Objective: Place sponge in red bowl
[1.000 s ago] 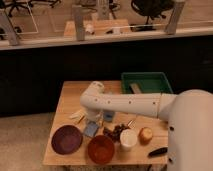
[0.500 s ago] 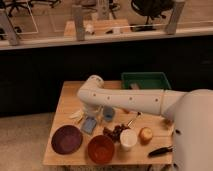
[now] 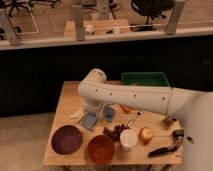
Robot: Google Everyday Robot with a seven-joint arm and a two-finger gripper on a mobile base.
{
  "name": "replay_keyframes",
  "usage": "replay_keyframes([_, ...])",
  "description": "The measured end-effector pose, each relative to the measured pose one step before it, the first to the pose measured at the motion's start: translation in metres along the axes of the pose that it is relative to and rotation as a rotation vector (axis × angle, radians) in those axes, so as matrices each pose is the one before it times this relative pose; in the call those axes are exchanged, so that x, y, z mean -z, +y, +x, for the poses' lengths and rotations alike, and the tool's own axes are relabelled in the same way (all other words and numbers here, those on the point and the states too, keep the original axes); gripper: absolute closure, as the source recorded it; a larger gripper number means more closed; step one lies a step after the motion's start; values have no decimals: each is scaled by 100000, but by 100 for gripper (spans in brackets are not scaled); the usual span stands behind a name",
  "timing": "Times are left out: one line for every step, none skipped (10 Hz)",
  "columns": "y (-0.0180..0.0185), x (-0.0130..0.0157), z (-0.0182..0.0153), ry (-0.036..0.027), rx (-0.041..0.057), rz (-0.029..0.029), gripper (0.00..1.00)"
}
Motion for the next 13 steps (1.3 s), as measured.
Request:
replay_keyframes([-33, 696, -33, -37, 265, 1120, 47])
replay_keyframes([36, 720, 13, -188, 152, 1468, 47])
replay_keyframes([31, 449, -4, -179, 114, 936, 47])
replay_keyframes([49, 521, -26, -114, 135, 695, 47])
replay_keyframes([63, 556, -59, 32, 156, 372, 47])
replay_keyframes([82, 450, -93, 73, 181, 127, 47])
replay_keyframes([236, 518, -209, -430, 510, 366, 47])
replay_keyframes([176, 344, -216, -693, 534, 540, 47])
replay_keyframes([451, 388, -467, -1531, 560, 830, 47])
replay_keyframes([323, 236, -382, -913, 144, 507, 47])
replay_keyframes([430, 183, -560, -1120, 266, 317, 47])
replay_keyframes([263, 61, -814, -1127, 425, 55, 47])
replay_keyframes([329, -86, -1117, -1314, 616, -121, 47])
